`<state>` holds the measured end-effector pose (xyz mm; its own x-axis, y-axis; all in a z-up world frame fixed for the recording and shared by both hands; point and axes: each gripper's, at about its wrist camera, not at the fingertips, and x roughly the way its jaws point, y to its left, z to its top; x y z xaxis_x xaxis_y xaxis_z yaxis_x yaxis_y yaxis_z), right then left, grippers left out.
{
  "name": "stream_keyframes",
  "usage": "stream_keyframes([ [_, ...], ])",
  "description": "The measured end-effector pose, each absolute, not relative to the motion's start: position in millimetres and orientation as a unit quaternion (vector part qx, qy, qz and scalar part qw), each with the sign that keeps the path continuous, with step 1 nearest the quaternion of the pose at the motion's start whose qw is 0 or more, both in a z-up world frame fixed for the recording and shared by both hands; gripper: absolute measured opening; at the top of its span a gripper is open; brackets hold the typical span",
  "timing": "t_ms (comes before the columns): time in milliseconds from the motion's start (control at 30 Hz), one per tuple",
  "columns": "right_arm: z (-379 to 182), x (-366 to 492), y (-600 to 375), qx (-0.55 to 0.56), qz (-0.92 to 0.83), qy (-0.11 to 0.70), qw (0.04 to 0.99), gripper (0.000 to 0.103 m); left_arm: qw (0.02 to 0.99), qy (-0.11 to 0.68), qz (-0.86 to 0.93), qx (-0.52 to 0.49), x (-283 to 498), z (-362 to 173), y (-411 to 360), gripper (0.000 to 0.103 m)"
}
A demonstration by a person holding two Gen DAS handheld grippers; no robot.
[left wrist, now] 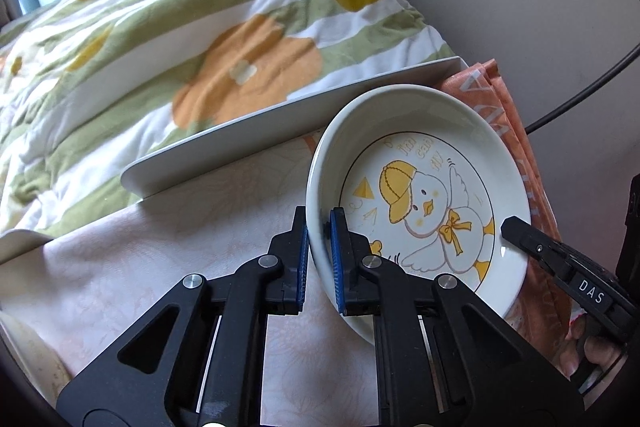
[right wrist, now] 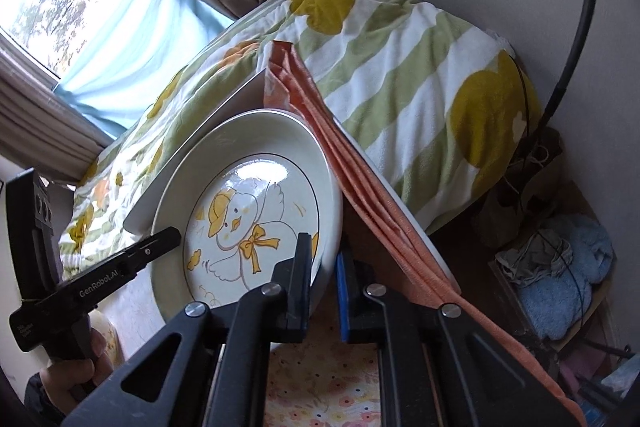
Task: Organize plates and bowls
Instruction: 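Carry the small duck-print plate over and lower it onto the stack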
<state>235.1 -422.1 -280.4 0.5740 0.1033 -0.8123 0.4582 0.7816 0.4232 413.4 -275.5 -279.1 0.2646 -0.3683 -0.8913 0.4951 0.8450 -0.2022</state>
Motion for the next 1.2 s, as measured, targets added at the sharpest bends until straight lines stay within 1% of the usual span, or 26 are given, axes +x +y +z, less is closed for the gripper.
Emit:
stream_keyframes([
  [200,-268,232,-414,0.285,-0.099,0.445,0.843,0.01,0.807,0.521,-0.27,0.063,399,-258,-266,0.009],
  [367,-244,224,-402,0.255,-0.084,0.435,0.86,0.011,0.825,0.499,-0.259,0.053,380,-226,-250,0.009],
  [667,-200,198,-365,0.226,-0.051,0.421,0.877,0.011,0.848,0.474,-0.235,0.015,330,-179,-196,0.009],
  [967,-177,152,-306,0.206,-0.011,0.418,0.885,0.011,0.866,0.46,-0.196,-0.011,253,-156,-121,0.009],
  [1200,-175,110,-255,0.199,0.01,0.418,0.886,0.011,0.867,0.465,-0.175,-0.019,198,-160,-68,0.009],
])
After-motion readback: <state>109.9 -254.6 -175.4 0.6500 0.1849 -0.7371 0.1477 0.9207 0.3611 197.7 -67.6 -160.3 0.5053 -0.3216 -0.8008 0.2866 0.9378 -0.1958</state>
